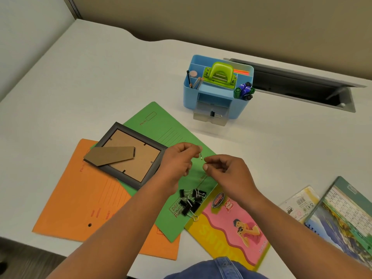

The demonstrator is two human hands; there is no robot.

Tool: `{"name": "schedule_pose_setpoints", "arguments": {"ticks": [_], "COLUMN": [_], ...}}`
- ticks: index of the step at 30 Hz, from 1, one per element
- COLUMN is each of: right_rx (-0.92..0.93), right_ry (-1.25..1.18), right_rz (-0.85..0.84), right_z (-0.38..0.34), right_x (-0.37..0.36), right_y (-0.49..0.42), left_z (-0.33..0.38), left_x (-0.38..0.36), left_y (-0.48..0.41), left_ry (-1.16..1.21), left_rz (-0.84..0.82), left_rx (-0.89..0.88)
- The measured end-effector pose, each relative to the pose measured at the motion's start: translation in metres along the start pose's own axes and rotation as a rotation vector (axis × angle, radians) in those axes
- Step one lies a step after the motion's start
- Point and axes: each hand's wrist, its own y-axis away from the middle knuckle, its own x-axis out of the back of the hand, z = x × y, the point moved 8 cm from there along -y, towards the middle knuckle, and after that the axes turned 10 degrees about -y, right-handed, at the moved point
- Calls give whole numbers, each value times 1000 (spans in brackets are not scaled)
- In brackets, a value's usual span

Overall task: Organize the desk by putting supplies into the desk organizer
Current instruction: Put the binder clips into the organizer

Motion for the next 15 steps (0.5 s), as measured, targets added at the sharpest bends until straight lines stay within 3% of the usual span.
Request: {"name": "schedule_pose_setpoints", "arguments": {"ticks": [4, 7, 12, 15], "right_rx": [-157, -191, -85, 85], "right_ry": [-425, -534, -386, -88], "right_rz": [0, 34, 139, 198], "right_z": [-8, -14, -41, -70], "right_x": [-3, 2, 31, 51], "right_y": [-6, -13, -37, -62], "left_z": [9, 15, 10, -1], "left_x": [-14, -16, 3, 16], "left_y": [6, 5, -1, 1], "left_ry": [260, 307, 84, -31], "left_rz": [-99, -115, 23, 84], "left_rx": [5, -29, 1, 32]}}
